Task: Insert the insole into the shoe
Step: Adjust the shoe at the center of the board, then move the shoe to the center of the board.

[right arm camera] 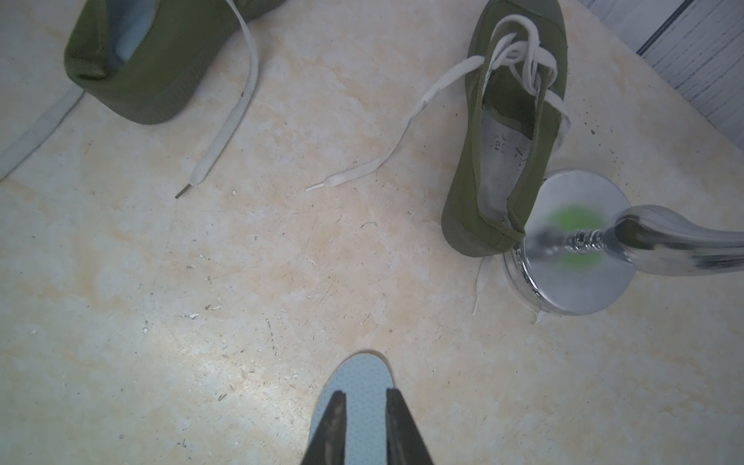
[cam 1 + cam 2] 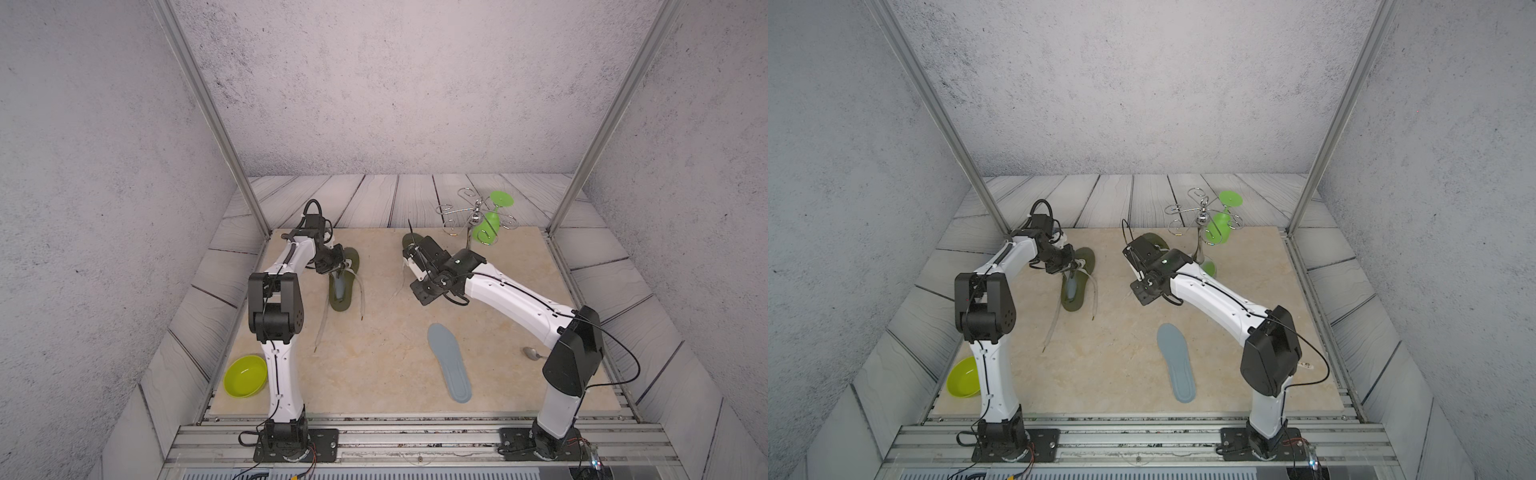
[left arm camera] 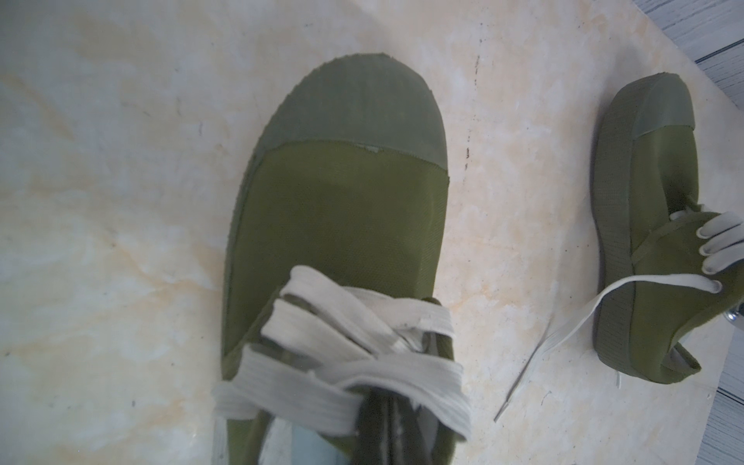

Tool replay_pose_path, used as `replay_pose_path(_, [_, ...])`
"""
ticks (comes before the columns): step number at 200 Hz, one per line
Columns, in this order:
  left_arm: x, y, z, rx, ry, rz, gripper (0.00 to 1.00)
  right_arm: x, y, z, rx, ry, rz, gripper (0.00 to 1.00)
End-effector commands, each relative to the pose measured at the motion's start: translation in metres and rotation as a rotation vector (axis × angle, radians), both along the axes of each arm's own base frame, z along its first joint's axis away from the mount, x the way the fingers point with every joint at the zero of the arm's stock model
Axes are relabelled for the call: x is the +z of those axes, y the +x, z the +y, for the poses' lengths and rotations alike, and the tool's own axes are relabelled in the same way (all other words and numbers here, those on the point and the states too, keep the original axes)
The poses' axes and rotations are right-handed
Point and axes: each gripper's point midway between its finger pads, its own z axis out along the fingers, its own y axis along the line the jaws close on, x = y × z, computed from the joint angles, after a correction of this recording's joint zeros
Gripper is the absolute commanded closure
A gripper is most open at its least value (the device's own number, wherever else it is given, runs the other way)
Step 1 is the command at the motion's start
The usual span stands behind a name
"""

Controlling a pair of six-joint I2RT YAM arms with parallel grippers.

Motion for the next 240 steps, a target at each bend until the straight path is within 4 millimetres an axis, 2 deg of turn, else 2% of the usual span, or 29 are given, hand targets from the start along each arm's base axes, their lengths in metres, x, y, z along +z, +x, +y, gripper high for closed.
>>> replay_pose_path(1, [-0.026, -0.008, -0.006, -0.023, 0.019, 0.058, 1.0, 0.002, -0.001, -0.003, 0.006, -0.006, 0.006, 0.79])
replay_pose_path(37, [-0.043, -0.014, -0.004, -0.032, 0.047, 0.088, 1.0, 0.001, -0.002, -0.002, 0.007, -0.002, 0.011, 0.79])
replay_pose_path(58, [-0.04, -0.013, -0.003, -0.029, 0.051, 0.078, 1.0, 0.0, -0.001, 0.0, 0.008, 0.003, 0.012, 0.79])
replay_pose_path(85, [-0.026, -0.012, 0.0, -0.04, 0.082, 0.066, 1.0, -0.001, -0.001, -0.001, 0.008, -0.005, 0.011, 0.79])
replay_pose_path(112, [0.005, -0.01, -0.003, -0.041, 0.059, 0.015, 1.0, -0.004, 0.002, -0.003, -0.001, -0.026, 0.007, 0.79])
replay_pose_path(144, [0.065, -0.011, -0.003, -0.022, 0.043, -0.107, 1.0, -0.011, 0.012, -0.01, -0.014, -0.097, -0.015, 0.78])
replay_pose_path(164, [0.095, -0.018, 0.002, 0.002, 0.058, -0.167, 1.0, -0.018, 0.023, -0.012, -0.015, -0.144, -0.021, 0.78])
replay_pose_path(165, [0.097, -0.018, 0.002, 0.004, 0.058, -0.171, 0.92, -0.019, 0.024, -0.013, -0.016, -0.146, -0.021, 0.78])
replay_pose_path(166, [0.098, -0.019, 0.003, 0.006, 0.059, -0.174, 0.72, -0.019, 0.025, -0.012, -0.015, -0.148, -0.021, 0.78])
replay_pose_path(167, [0.099, -0.019, 0.003, 0.008, 0.058, -0.177, 0.48, -0.019, 0.025, -0.012, -0.015, -0.15, -0.02, 0.78])
replay_pose_path(168, [0.1, -0.02, 0.003, 0.01, 0.059, -0.18, 0.27, -0.019, 0.026, -0.012, -0.015, -0.151, -0.021, 0.78])
replay_pose_path(170, [0.102, -0.021, 0.003, 0.012, 0.058, -0.186, 0.14, -0.02, 0.028, -0.013, -0.016, -0.156, -0.021, 0.78])
replay_pose_path(172, [0.105, -0.022, 0.003, 0.013, 0.058, -0.192, 0.07, -0.021, 0.029, -0.013, -0.017, -0.16, -0.022, 0.78])
replay_pose_path(186, [0.118, -0.03, 0.007, 0.026, 0.064, -0.228, 0.04, -0.025, 0.038, -0.012, -0.01, -0.188, -0.026, 0.77])
replay_pose_path(224, [0.135, -0.056, 0.018, 0.083, 0.053, -0.295, 0.04, -0.038, 0.067, -0.014, -0.021, -0.245, -0.019, 0.74])
replay_pose_path(240, [0.139, -0.067, 0.01, 0.056, 0.006, -0.324, 0.04, -0.05, 0.08, -0.014, -0.031, -0.255, 0.0, 0.68])
